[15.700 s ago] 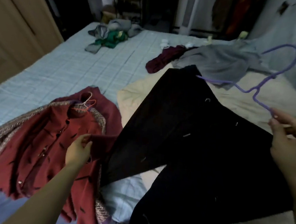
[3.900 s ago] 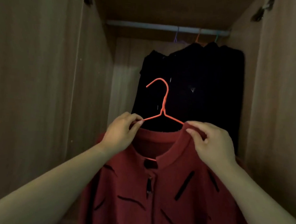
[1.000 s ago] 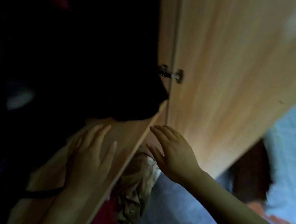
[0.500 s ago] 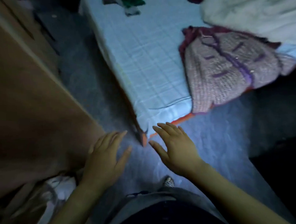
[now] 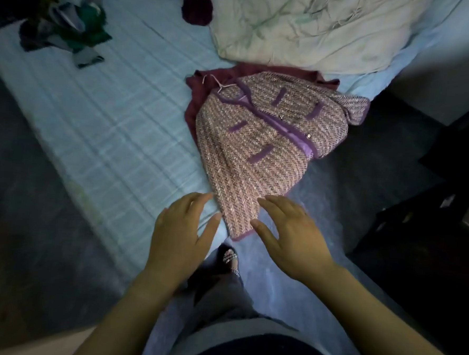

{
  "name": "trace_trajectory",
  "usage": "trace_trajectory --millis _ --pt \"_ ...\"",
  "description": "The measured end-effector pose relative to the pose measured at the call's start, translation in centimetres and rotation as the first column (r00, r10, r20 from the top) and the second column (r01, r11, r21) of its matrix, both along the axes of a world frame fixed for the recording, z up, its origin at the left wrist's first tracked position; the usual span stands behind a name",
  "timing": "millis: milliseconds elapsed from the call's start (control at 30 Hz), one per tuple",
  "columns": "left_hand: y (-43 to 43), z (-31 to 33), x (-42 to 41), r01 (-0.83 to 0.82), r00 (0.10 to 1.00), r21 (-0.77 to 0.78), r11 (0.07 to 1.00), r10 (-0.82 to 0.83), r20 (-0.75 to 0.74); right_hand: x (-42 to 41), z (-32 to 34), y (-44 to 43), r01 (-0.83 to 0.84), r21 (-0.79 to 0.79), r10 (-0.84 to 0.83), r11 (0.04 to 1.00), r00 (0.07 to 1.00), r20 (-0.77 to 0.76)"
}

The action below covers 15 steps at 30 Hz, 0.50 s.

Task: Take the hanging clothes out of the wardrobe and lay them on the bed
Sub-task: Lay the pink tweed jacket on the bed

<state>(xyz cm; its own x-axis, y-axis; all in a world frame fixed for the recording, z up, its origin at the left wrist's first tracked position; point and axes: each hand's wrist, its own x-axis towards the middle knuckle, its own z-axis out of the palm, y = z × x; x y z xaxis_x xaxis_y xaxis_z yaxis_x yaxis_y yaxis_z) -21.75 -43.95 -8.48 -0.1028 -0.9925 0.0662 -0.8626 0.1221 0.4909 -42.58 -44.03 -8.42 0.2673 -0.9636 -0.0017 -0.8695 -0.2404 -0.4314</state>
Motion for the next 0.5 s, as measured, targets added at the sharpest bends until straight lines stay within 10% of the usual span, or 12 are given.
trace_trajectory --millis 500 --pt "-37.5 -1.0 -8.5 0.091 0.996 0.032 0.995 -0.091 -0.019 -7.9 1.9 -35.4 -0.002 -0.009 0.002 1.0 0.997 -0.073"
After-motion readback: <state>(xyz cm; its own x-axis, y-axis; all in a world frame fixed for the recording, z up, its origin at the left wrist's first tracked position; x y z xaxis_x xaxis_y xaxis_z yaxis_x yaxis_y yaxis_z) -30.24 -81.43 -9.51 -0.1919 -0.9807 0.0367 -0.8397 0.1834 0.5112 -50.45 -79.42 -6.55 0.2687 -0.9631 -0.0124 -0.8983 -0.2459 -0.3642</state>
